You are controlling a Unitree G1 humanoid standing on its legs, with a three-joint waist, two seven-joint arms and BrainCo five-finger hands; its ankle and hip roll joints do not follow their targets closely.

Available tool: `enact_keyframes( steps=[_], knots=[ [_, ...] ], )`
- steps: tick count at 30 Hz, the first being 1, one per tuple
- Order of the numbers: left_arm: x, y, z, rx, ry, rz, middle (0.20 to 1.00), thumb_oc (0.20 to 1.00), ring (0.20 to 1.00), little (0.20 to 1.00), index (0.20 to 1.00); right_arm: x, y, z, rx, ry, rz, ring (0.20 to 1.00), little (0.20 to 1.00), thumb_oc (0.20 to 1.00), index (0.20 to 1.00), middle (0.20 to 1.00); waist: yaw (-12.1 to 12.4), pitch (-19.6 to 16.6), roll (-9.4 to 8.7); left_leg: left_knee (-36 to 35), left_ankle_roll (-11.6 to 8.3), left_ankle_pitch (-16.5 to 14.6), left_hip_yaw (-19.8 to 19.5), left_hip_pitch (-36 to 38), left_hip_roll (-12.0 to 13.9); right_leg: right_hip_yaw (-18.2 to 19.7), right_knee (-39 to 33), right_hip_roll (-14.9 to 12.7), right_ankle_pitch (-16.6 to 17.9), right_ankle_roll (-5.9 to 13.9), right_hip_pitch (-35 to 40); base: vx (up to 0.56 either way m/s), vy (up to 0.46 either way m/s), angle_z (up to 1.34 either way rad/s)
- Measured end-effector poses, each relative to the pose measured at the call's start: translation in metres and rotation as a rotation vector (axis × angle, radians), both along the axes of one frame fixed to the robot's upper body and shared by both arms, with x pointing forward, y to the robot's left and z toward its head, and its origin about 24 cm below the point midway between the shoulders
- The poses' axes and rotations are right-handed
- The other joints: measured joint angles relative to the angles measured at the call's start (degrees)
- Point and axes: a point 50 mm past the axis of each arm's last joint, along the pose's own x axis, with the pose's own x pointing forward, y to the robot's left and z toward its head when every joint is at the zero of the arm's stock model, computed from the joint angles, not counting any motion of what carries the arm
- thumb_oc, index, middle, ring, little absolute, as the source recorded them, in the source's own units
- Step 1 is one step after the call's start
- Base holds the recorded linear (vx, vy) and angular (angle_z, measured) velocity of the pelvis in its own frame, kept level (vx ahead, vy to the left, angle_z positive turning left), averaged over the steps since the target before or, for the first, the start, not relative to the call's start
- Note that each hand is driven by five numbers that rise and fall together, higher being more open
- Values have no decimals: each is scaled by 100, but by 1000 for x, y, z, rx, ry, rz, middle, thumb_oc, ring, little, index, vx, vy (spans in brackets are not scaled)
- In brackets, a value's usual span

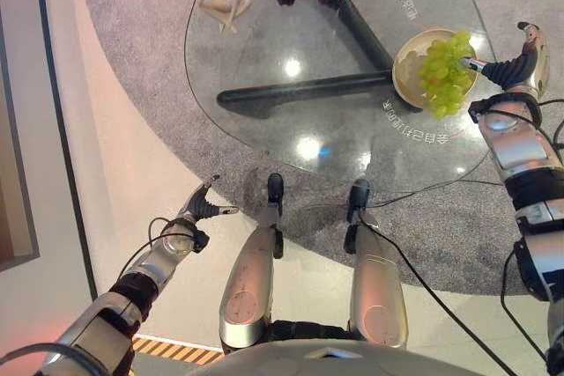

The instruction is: Pick up fruits into the plate

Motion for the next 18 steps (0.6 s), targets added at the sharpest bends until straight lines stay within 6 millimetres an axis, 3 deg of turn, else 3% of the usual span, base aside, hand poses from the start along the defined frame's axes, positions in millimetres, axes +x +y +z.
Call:
enact_keyframes(
  steps=[5,9,11,14,17,18],
  knots=[
    [-9,7,-12,-31,48,61,1000,1000,1000,1000,1000,-16,-6,-19,32,-5,20,1000,1000,1000,1000,1000,-63,-8,-130,-94,-4,-147,13,652,34,-52,-452,53,63,0,827,61,59,0],
    [-21,17,-23,-49,99,109,1000,1000,1000,1000,1000,-24,1,-34,146,-35,108,1000,1000,1000,1000,1000,-90,-85,-357,-129,-25,-242,28,910,92,-98,-686,113,68,-5,1180,77,56,0],
    [-29,19,-30,-75,135,130,1000,1000,1000,1000,1000,-29,11,-61,317,-14,189,1000,1000,1000,1000,1000,-98,-169,-508,-221,-56,-272,22,1145,123,-130,-802,149,73,-12,1429,108,42,1],
    [-47,23,-44,-166,197,206,1000,1000,1000,1000,1000,-47,34,-123,584,112,323,1000,1000,1000,1000,1000,-90,-587,-758,-344,-73,-318,32,1342,136,-175,-1048,173,72,-12,1697,98,39,1],
    [-60,22,-55,-236,251,257,1000,1000,1000,1000,1000,-67,45,-166,728,202,357,1000,1000,1000,1000,1000,-90,-863,-828,-473,-70,-323,31,1563,117,-203,-1191,159,72,-10,1946,158,45,7],
    [-74,22,-66,-288,295,308,1000,1000,1000,1000,1000,-84,54,-196,815,269,357,1000,1000,1000,1000,1000,-90,-1114,-844,-563,-70,-353,29,1743,105,-248,-1333,154,66,-4,2169,168,37,10]
  ],
)
